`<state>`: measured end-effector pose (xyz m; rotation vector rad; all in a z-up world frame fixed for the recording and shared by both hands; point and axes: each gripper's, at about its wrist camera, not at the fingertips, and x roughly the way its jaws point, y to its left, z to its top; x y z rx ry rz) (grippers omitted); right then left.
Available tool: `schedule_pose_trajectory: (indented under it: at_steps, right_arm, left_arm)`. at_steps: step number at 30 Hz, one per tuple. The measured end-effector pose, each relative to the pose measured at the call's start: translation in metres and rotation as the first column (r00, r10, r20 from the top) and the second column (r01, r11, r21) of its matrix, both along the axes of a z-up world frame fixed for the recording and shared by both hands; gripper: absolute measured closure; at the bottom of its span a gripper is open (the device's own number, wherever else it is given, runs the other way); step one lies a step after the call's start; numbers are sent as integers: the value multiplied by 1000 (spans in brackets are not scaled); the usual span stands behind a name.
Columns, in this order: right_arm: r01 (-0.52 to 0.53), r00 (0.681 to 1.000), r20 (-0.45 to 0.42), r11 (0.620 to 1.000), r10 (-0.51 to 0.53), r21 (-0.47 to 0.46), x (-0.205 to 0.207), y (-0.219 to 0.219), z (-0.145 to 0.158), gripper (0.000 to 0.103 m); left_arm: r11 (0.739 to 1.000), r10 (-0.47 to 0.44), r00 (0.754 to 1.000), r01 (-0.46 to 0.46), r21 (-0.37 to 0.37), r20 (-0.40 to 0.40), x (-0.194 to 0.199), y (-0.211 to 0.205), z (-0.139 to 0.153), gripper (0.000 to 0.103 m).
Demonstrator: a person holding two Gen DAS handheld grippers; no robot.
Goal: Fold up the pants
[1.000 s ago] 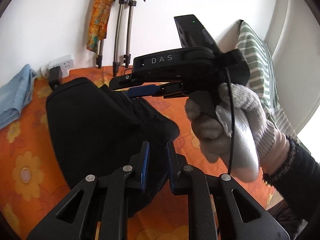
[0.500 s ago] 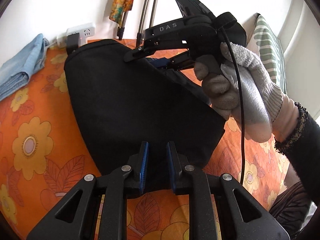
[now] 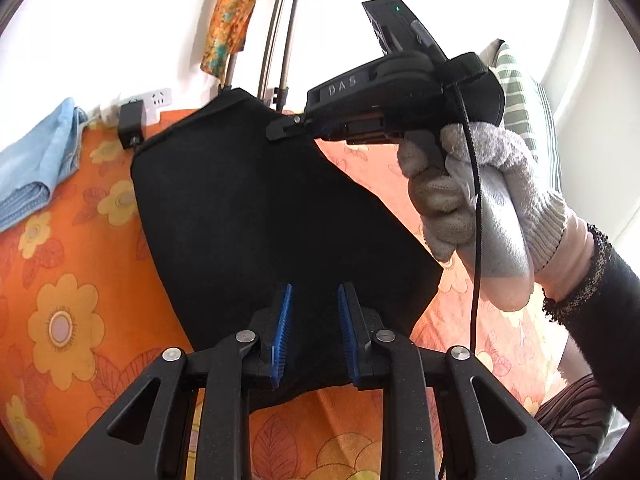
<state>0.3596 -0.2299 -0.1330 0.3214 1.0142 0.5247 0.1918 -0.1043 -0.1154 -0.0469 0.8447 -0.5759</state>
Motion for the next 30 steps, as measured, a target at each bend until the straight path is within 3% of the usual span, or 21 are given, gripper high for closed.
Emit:
schedule_pose_trajectory:
  at_steps: [6, 8, 9, 11, 14, 20, 25, 30]
  right_arm:
    - [97, 995, 42, 990, -94, -100, 15, -41, -5, 98]
    - [91, 996, 14, 993, -90, -72, 24, -51, -14, 97]
    - [64, 998, -18, 997, -65, -45, 27, -53, -20, 94]
    - [56, 998, -31, 995, -58, -79, 28, -52, -23, 86]
    - [66, 996, 67, 978, -54, -197, 16, -49, -9, 79]
    - [2, 983, 180, 984, 31, -179, -23, -45, 24, 77]
    - [-106, 981, 140, 971, 137, -213, -35, -26, 17, 77]
    - [-110, 987, 85, 954, 139, -279, -28, -21, -9, 77]
  left_arm:
    - [1000, -3, 1000, 2, 2, 10, 10, -15, 0, 79]
    - [999, -16, 1000, 16, 35, -1, 15, -20, -7, 79]
    - [998, -18, 1000, 19, 51, -18, 18, -22, -11, 79]
    - [998, -15, 998, 19, 56, -58, 22, -21, -20, 79]
    - [999, -18, 996, 22, 44, -82, 25, -15, -23, 79]
    - [998, 56, 997, -55, 7, -56, 37, 17, -4, 79]
    - [989, 142, 989, -141, 36, -39, 89, 40, -2, 79]
    - [978, 202, 977, -197, 65, -68, 141, 46, -25, 79]
